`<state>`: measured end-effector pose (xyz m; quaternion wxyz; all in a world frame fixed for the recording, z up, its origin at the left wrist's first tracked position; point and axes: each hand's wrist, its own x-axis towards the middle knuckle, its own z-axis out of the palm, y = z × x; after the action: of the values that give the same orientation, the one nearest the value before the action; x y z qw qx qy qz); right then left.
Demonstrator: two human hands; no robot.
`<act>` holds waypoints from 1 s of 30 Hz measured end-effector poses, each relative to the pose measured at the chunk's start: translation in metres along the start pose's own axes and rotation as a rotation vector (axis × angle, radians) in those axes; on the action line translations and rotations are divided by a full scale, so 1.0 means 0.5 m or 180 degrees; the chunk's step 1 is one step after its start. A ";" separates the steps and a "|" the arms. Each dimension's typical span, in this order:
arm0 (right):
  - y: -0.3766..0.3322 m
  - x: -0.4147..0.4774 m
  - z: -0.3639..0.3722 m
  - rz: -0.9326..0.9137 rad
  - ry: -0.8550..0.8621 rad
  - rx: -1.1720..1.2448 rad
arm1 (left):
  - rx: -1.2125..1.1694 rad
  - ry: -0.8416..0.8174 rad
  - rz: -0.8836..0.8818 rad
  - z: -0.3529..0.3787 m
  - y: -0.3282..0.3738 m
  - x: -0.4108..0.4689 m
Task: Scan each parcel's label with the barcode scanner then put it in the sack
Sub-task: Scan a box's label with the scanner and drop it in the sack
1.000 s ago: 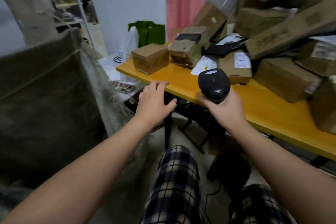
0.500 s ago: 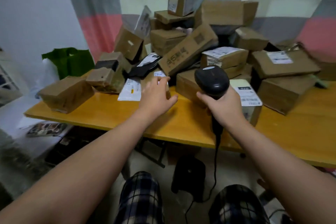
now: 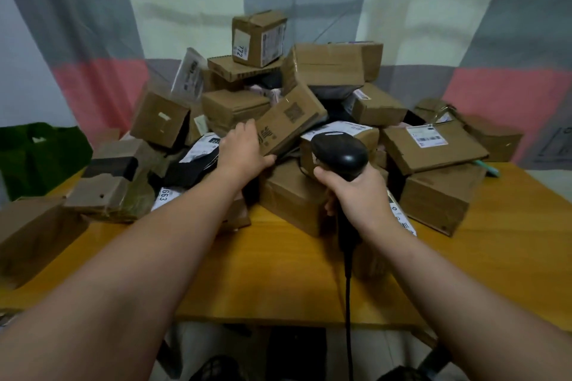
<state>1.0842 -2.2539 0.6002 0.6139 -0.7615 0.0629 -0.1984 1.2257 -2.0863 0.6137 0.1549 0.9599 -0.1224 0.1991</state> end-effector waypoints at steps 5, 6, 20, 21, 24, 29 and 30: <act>-0.004 -0.004 -0.011 0.0044 0.0023 0.0129 | -0.0879 0.0369 0.0072 -0.017 0.000 -0.006; -0.006 -0.007 -0.014 0.0048 0.0036 0.0167 | -0.0981 0.0420 0.0093 -0.024 0.003 -0.012; -0.005 -0.103 -0.033 -0.0064 0.0059 0.0711 | -0.0772 0.1023 0.0526 -0.151 -0.038 -0.264; 0.000 -0.119 -0.034 -0.0029 0.0058 0.0776 | -0.0625 0.1008 0.0565 -0.147 -0.047 -0.300; 0.019 -0.163 -0.032 -0.0036 0.0079 0.0792 | -0.0220 0.0849 0.0756 -0.106 -0.078 -0.403; 0.050 -0.217 -0.004 -0.0058 -0.0107 0.0271 | 0.0824 0.0316 0.1253 -0.030 -0.111 -0.485; 0.055 -0.224 0.002 -0.0071 -0.0180 0.0176 | 0.0834 0.0229 0.1287 -0.026 -0.113 -0.487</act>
<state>0.9863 -2.2213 0.5486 0.6340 -0.7501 0.0316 -0.1852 1.0208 -1.9874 0.5088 -0.0098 0.9201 -0.2796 0.2743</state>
